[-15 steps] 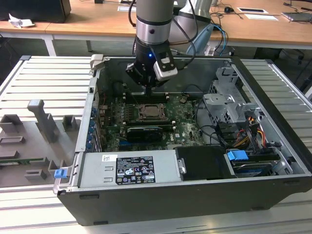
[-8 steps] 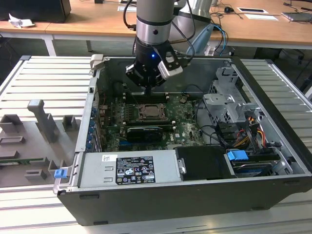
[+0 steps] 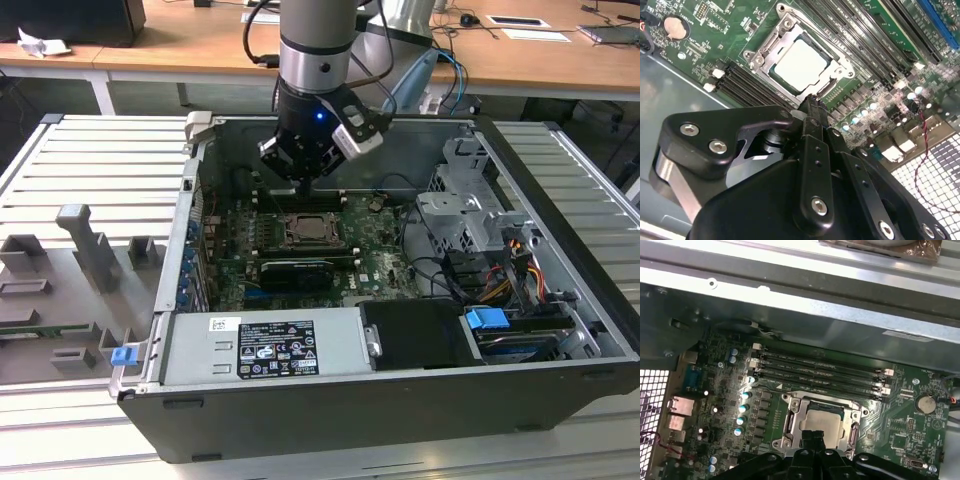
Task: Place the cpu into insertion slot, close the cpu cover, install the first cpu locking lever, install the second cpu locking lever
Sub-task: 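Install the first cpu locking lever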
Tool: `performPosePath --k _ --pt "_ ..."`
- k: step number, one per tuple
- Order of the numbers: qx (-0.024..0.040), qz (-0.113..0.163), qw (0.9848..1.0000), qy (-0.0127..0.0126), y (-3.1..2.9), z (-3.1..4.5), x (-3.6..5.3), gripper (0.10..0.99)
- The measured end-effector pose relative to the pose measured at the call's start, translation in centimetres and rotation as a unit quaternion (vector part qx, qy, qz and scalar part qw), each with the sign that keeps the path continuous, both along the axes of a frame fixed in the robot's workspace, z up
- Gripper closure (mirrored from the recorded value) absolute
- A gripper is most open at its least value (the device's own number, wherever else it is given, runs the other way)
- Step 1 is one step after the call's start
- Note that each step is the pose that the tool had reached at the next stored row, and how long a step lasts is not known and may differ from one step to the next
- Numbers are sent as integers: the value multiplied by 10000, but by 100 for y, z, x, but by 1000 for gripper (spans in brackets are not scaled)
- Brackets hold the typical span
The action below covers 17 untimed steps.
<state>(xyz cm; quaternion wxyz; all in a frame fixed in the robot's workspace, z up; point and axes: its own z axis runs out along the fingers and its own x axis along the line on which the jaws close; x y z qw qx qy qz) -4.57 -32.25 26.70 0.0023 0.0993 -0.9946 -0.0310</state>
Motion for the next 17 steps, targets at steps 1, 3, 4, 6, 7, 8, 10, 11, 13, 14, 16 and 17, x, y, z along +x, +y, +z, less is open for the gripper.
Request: performPosePath --k 1,3,4,6,7,8,10,11,13,14,16,17 --pt "0 18 10000 -6 0 -1 -8 980" --pt "0 28 10000 -8 -1 -2 -34 980" --pt "0 28 10000 -8 -1 -2 -48 980" --pt "4 28 10000 -12 -1 -2 -88 980" --pt "10 27 10000 -16 0 -4 -123 980" --pt "13 28 10000 -18 -1 -5 -147 980" --pt "14 27 10000 -20 0 -6 -211 980" --pt "15 20 10000 -22 0 -11 -255 980" --pt "15 -73 10000 -23 1 -21 -258 980" --pt "15 -149 9999 -24 2 -27 -258 980" --pt "14 -237 9997 -23 3 -37 -267 980" --pt "13 -247 9997 -24 3 -39 -281 980"
